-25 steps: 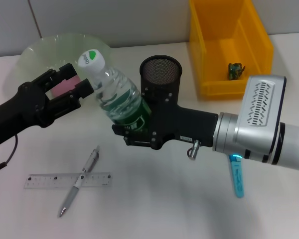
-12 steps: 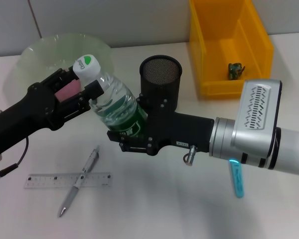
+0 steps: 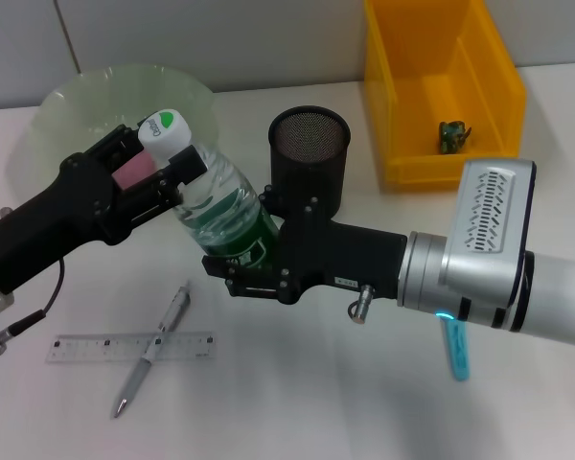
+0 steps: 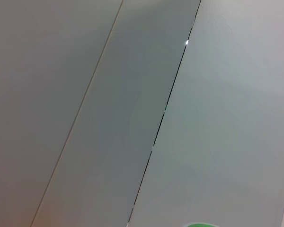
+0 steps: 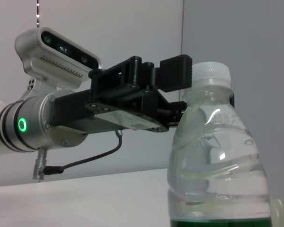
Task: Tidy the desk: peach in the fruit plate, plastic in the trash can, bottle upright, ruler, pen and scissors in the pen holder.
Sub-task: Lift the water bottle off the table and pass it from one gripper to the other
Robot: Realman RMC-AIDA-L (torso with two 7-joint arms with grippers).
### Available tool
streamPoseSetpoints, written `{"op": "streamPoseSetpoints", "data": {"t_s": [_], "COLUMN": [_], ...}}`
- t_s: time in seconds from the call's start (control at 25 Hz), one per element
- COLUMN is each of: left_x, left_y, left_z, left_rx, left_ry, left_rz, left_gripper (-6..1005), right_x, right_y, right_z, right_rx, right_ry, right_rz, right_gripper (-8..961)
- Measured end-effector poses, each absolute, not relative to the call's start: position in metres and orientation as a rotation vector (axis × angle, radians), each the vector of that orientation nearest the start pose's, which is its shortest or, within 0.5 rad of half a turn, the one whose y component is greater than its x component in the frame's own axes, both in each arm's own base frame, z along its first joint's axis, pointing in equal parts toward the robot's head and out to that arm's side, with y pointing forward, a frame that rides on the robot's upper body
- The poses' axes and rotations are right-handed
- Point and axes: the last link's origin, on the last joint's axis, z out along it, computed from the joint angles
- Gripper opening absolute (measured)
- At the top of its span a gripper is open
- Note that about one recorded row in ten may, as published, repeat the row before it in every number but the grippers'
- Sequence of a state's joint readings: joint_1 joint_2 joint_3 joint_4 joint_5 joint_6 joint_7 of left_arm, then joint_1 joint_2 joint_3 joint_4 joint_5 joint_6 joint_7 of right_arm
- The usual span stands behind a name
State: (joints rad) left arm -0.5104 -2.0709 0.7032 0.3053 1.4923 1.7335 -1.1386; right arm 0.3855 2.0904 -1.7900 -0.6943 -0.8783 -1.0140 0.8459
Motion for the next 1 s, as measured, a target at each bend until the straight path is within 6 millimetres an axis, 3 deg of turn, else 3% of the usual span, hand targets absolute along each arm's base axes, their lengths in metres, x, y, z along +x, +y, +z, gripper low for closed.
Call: {"op": "streamPoseSetpoints", "data": {"t_s": [1.0], "left_x": [-0.2397], "left_y": [0.3028], "left_z": [-0.0075], "left_rx": [-2.382], "left_ry": [-0.544], "left_rz": [-1.429], "left_gripper": [829], "right_x": [0.1947], "right_y": [0.3090], "right_z": [-0.0994], "right_rx": [-2.598], "right_ry": [0.170], "right_rz": [0.866], "right_gripper": [782]}}
